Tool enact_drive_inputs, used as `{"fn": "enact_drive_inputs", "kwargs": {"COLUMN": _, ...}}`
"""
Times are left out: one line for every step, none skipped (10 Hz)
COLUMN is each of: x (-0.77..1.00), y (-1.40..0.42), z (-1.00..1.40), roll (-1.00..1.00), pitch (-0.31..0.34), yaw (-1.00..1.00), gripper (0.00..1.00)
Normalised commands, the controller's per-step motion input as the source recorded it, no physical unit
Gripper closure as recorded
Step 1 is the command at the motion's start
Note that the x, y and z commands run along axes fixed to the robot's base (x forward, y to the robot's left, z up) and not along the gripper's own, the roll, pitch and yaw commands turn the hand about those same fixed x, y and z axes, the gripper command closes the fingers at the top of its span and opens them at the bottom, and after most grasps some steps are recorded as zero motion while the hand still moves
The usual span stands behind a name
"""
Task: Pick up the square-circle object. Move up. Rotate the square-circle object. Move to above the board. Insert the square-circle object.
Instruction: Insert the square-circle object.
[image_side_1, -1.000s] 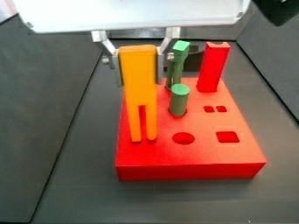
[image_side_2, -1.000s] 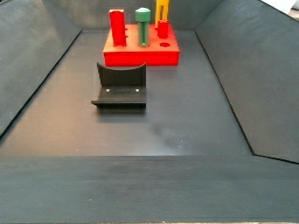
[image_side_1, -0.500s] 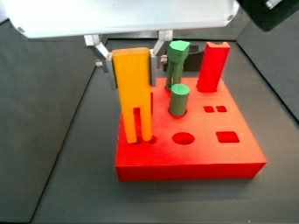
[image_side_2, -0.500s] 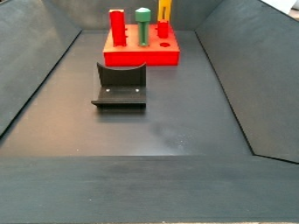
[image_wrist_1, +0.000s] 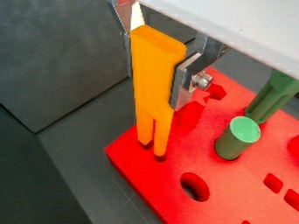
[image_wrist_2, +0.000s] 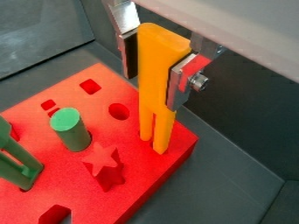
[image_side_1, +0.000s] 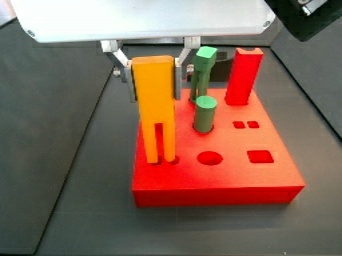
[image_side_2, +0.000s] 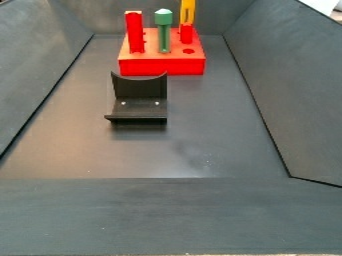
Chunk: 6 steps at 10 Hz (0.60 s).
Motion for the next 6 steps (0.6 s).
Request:
{"fn": "enact_drive_inputs", "kwargs": {"x": 0.16, "y": -0.12, "z": -0.08, "roll": 0.00, "pitch": 0.000, "yaw": -0.05, "gripper": 1.00}}
{"fn": "enact_drive_inputs", "kwargs": {"x": 0.21, "y": -0.13, "z": -0.07, "roll": 0.01, "pitch": 0.000, "yaw": -0.07, "gripper": 1.00}}
{"fn": "enact_drive_inputs", "kwargs": {"x": 0.21, "y": -0.13, "z": -0.04, "roll": 0.00, "pitch": 0.000, "yaw": -0.08, "gripper": 1.00}}
{"fn": "enact_drive_inputs", "kwargs": {"x": 0.16, "y": -0.07, "z": -0.03, "roll": 0.02, "pitch": 0.000, "yaw": -0.07, "gripper": 1.00}}
{"fn": "enact_drive_inputs", "kwargs": {"x": 0.01, "y": 0.00, "z": -0.01, "roll": 0.08, "pitch": 0.011, "yaw": 0.00, "gripper": 1.00}}
{"fn": "enact_drive_inputs", "kwargs": {"x": 0.00, "y": 0.00, "z": 0.00, "roll": 0.15, "pitch": 0.036, "yaw": 0.00, "gripper": 1.00}}
